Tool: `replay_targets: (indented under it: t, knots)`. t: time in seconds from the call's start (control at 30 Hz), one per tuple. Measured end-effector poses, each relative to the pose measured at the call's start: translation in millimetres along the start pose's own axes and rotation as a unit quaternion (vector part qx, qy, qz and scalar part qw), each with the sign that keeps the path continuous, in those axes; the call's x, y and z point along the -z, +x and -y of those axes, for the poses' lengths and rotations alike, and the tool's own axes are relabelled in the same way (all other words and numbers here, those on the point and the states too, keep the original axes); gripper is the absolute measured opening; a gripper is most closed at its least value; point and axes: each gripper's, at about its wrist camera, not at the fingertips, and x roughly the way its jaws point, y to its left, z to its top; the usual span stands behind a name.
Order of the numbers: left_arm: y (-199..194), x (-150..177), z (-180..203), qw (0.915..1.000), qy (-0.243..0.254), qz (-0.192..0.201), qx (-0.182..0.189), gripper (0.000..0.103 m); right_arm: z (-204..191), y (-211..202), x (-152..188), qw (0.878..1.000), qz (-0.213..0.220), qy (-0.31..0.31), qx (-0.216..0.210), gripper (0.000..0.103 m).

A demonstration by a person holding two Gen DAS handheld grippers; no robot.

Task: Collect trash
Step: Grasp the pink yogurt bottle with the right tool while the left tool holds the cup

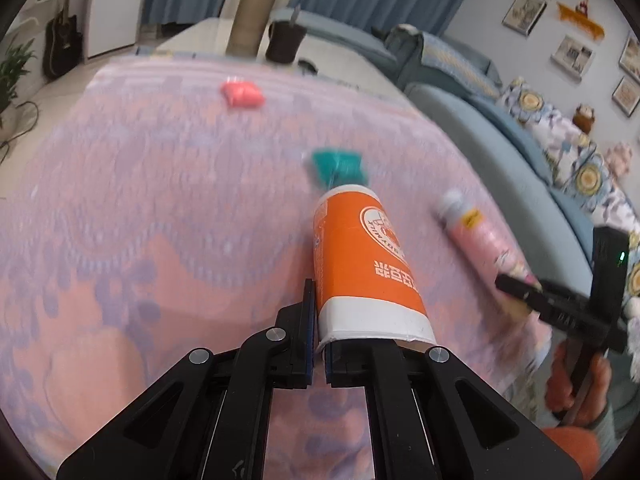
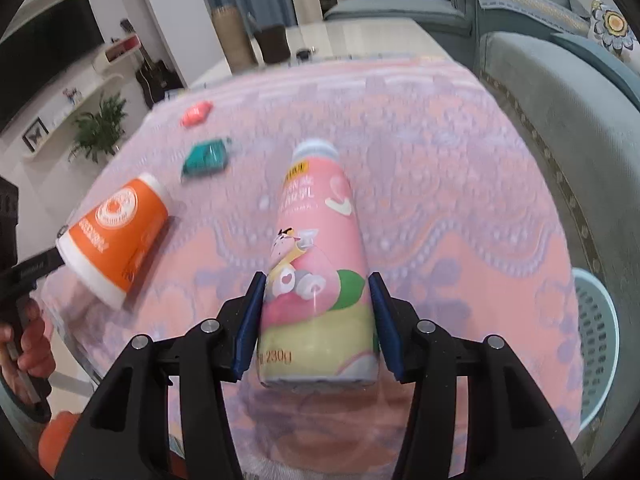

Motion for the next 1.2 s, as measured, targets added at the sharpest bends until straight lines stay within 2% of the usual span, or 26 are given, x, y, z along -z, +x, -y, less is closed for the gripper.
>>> replay_targets:
  t: [0.1, 0.13, 0.17, 0.23, 0.27, 0.47, 0.57, 0.63, 0.7, 0.8, 0.87, 1.0, 1.07, 1.17, 1.2]
  knots:
    - [3.7, 8.8, 0.1, 0.9997, 0.003, -0.012, 0.022, 0.009, -1.4, 6.1, 5.5, 1.000, -0.023, 0.010, 0.001, 0.048]
    - [3.8, 9.9, 0.6, 0.9994, 0.008, -0.017, 0.031, 0.021, -1.2, 8.2, 5.3, 0.999, -0.031, 0.012, -0.001, 0.048]
    - [2.8, 11.8, 0.8, 0.9987, 0.012, -0.020, 0.046, 0.028, -2.7, 8.5, 4.1, 0.999, -0.035, 0.007, 0.000, 0.050]
    - [0.7, 14.0, 1.2, 0.9974, 0.010, -0.019, 0.069, 0.066, -3.3, 6.9, 0.4, 1.000, -0.030, 0.001, 0.007, 0.066]
    - [0.7, 14.6, 0.2, 0.9969, 0.007, -0.018, 0.076, 0.071, -3.0, 6.5, -2.2, 1.000, -0.028, 0.004, 0.005, 0.066]
    - [10.9, 8.3, 2.4, 0.9923, -0.020, -0.027, 0.119, 0.072, -2.4, 7.9, -19.2, 1.000, -0.023, 0.018, -0.006, 0.066]
    - [11.5, 9.2, 11.9, 0.9875, -0.011, -0.036, 0.153, 0.072, -0.8, 10.1, -23.3, 0.999, -0.025, 0.028, -0.019, 0.066]
    - [9.0, 12.6, 22.2, 0.9867, 0.012, -0.042, 0.157, 0.073, 0.5, 9.3, -22.9, 0.999, -0.025, 0.029, -0.021, 0.066]
    - [7.1, 16.0, 30.3, 0.9875, 0.028, -0.045, 0.148, 0.073, 0.8, 8.1, -20.0, 0.999, -0.025, 0.026, -0.022, 0.066]
    - [9.3, 12.0, 39.0, 0.9909, 0.018, -0.041, 0.127, 0.074, 2.6, 8.9, -18.4, 0.999, -0.026, 0.028, -0.020, 0.066]
    - [12.7, 5.9, 46.6, 0.9947, 0.008, -0.037, 0.095, 0.075, 4.6, 9.8, -18.9, 0.999, -0.027, 0.036, -0.022, 0.066]
    - [26.3, -2.5, 48.7, 0.9966, 0.000, -0.053, 0.063, 0.067, 2.2, 18.7, -24.9, 0.999, -0.038, 0.035, -0.016, 0.066]
    - [32.9, -7.2, 49.1, 0.9967, -0.010, -0.056, 0.058, 0.067, 0.4, 24.9, -29.5, 0.998, -0.044, 0.035, -0.018, 0.066]
    - [42.3, -12.3, 49.2, 0.9978, -0.016, -0.058, 0.029, 0.066, -1.8, 34.9, -36.8, 0.998, -0.057, 0.035, 0.001, 0.066]
    - [48.0, -14.4, 49.8, 0.9977, -0.015, -0.064, 0.012, 0.058, -1.6, 37.4, -39.0, 0.997, -0.060, 0.039, 0.001, 0.066]
